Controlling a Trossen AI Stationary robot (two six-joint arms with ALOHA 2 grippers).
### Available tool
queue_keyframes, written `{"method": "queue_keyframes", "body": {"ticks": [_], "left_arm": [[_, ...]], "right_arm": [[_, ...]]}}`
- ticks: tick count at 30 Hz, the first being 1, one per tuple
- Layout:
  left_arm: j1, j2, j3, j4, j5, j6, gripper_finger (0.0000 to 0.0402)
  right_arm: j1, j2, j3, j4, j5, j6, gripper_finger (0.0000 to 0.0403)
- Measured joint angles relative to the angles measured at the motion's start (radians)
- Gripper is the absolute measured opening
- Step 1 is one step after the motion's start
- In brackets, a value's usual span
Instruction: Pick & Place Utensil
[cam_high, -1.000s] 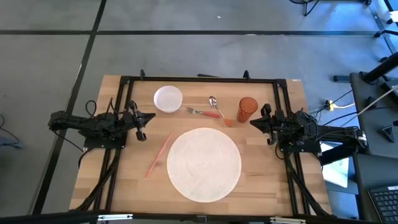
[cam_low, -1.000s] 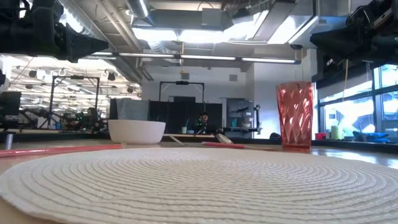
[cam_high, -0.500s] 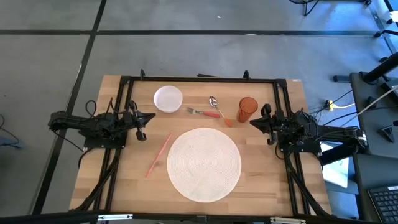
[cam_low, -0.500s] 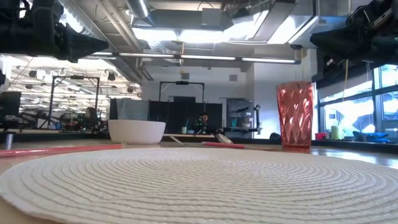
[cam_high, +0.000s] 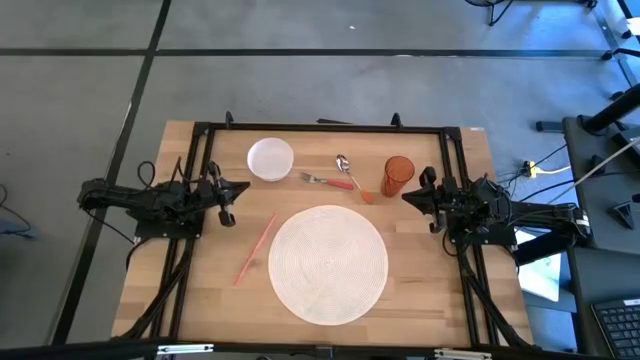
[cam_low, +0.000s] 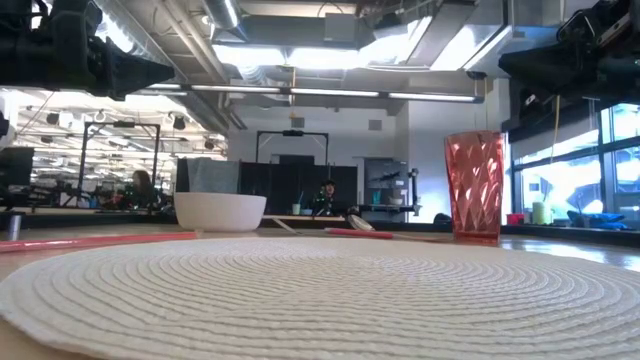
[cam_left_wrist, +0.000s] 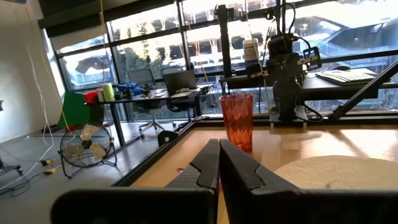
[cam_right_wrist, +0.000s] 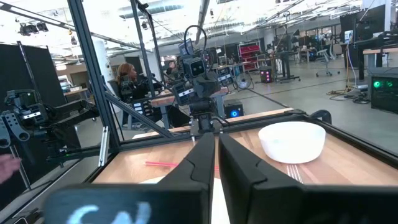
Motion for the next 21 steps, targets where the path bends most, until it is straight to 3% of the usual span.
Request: {"method": "queue_keyframes", "body": {"ticks": [17, 21], "left_arm": [[0.0, 0.0, 0.0, 0.0, 0.0, -0.002, 0.0004], [0.0, 0.0, 0.0, 0.001, 0.0, -0.062, 0.0004]], "right_arm": [[0.0, 0.0, 0.0, 0.0, 0.0, 0.0, 0.0023], [0.0, 0.0, 0.0, 0.0, 0.001, -0.013, 0.0023]]}}
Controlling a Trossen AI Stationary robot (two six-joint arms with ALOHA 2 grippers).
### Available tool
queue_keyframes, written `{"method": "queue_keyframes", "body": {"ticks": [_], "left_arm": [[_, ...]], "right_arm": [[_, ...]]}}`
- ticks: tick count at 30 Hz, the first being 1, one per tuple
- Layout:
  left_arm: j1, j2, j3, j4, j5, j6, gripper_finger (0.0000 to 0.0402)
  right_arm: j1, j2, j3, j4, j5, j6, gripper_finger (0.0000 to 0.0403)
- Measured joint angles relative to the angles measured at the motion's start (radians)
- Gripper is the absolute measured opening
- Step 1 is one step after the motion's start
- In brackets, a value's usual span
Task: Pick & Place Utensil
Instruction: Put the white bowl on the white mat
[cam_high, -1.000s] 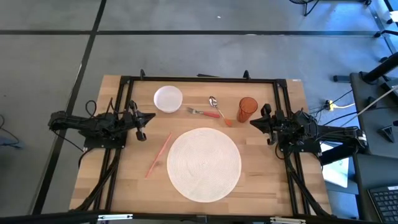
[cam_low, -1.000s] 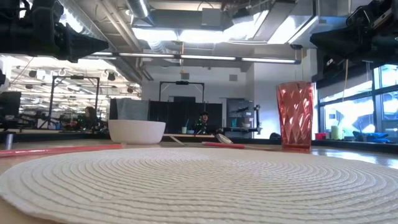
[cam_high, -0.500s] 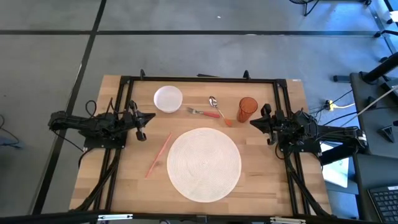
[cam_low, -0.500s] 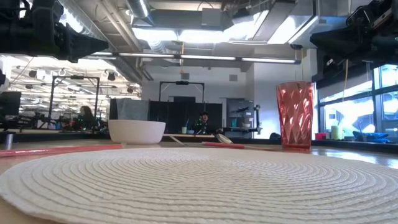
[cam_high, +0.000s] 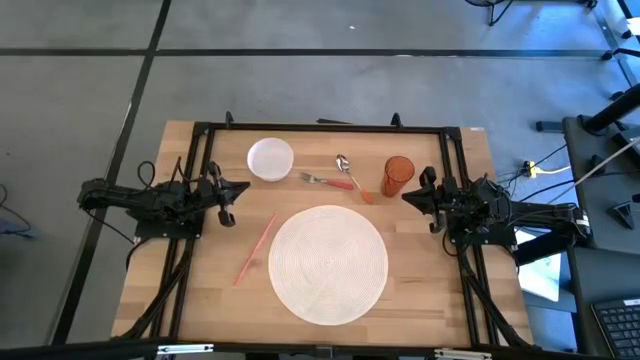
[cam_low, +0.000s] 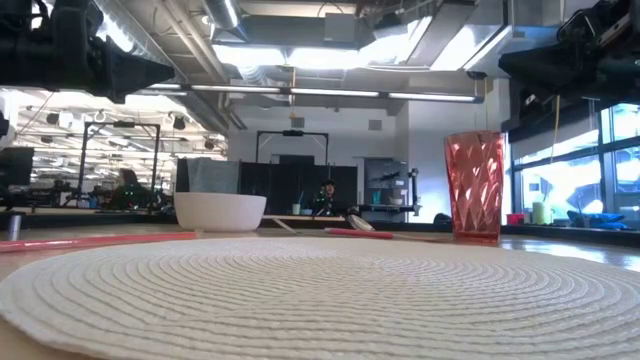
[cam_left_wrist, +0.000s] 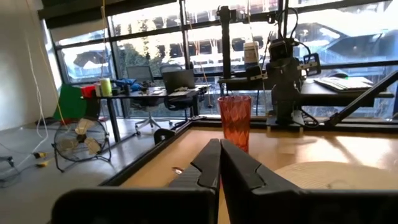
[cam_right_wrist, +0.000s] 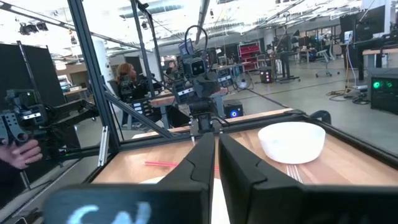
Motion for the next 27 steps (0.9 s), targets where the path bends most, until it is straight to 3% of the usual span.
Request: {"method": "queue_keyframes", "body": {"ticks": [16, 22, 27], "left_arm": [[0.0, 0.0, 0.0, 0.07, -0.01, -0.112, 0.0004], [0.0, 0.0, 0.0, 0.067, -0.01, -0.165, 0.0004], [0.0, 0.0, 0.0, 0.035, -0.009, -0.179, 0.0004]], "right_arm": [[0.0, 0.0, 0.0, -0.032, 0.018, -0.001, 0.0023], [0.0, 0.0, 0.0, -0.069, -0.009, -0.147, 0.0005], [0.0, 0.0, 0.0, -0.049, -0.048, -0.143, 0.0004]]}}
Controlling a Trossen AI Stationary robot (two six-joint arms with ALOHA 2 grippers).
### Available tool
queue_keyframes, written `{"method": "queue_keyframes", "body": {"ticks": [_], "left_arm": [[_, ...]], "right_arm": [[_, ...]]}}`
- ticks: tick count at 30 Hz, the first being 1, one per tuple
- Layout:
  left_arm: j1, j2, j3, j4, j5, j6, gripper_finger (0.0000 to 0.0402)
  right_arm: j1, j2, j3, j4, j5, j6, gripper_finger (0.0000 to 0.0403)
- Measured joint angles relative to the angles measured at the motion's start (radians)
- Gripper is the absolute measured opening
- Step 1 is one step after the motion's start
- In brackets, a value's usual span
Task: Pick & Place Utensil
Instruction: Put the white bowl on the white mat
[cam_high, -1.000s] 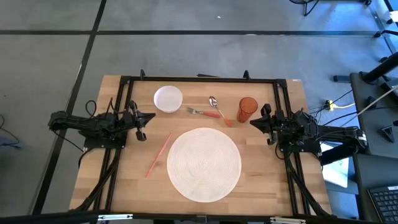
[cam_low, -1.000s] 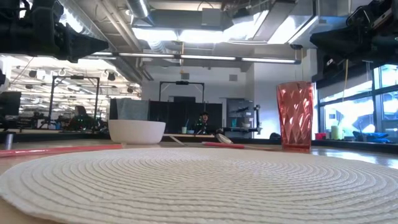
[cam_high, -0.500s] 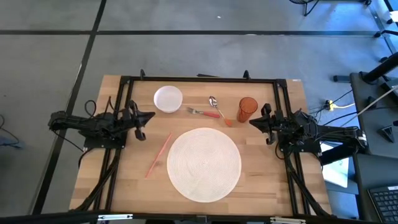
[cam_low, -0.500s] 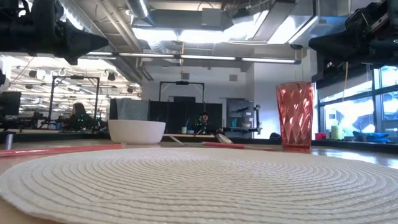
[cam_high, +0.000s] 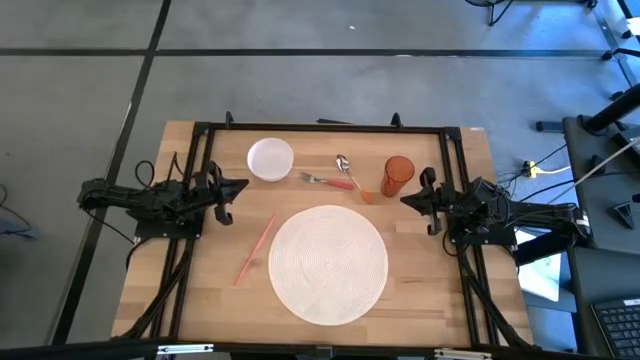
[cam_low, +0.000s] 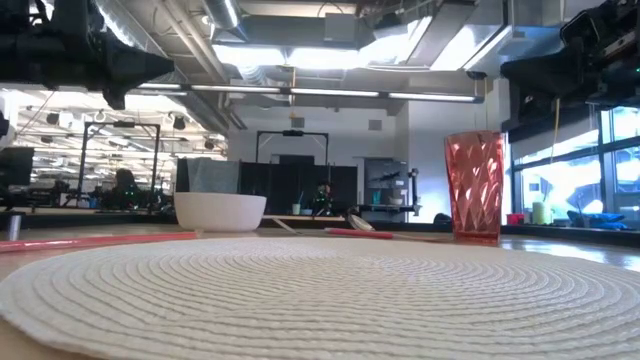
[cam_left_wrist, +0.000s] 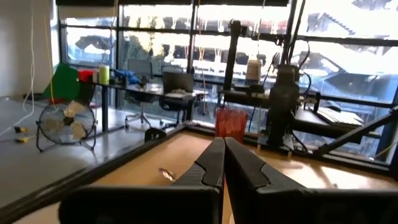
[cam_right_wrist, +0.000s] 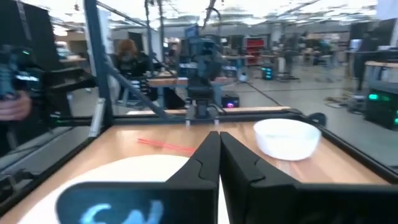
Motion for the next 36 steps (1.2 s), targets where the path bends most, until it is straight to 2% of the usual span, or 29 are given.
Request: {"method": "queue_keyframes", "body": {"ticks": [4, 6, 9, 13, 17, 23, 28, 31, 36], "left_arm": [[0.002, 0.0, 0.0, -0.09, -0.047, -0.095, 0.0004], [0.008, 0.002, 0.014, -0.139, -0.105, -0.148, 0.0004], [0.026, 0.047, 0.072, -0.181, -0.118, -0.16, 0.0003], [0.076, 0.203, 0.205, -0.276, -0.138, -0.172, 0.0003], [0.18, 0.452, 0.408, -0.486, -0.112, -0.242, 0.0003], [0.402, 0.846, 0.714, -0.835, 0.078, -0.235, 0.0004], [0.537, 1.111, 0.848, -0.895, 0.296, -0.067, 0.0012], [0.561, 1.226, 0.915, -0.892, 0.362, 0.023, 0.004], [0.563, 1.361, 1.0, -0.914, 0.514, 0.105, 0.0115]], "right_arm": [[0.0, 0.0, 0.0, -0.004, -0.051, 0.003, 0.0006], [0.0, 0.0, 0.0, -0.003, -0.05, 0.007, 0.0011], [0.0, 0.0, 0.0, 0.0, -0.029, 0.005, 0.0018], [0.0, 0.0, 0.0, 0.001, 0.021, 0.002, 0.0019], [0.0, 0.0, 0.0, 0.003, 0.03, 0.002, 0.002], [0.0, 0.0, 0.0, 0.003, 0.029, 0.002, 0.002], [0.0, 0.0, 0.0, -0.005, 0.006, 0.002, 0.002], [0.0, 0.0, 0.0, -0.005, -0.051, 0.002, 0.002], [0.0, 0.0, 0.0, -0.012, -0.117, 0.002, 0.002]]}}
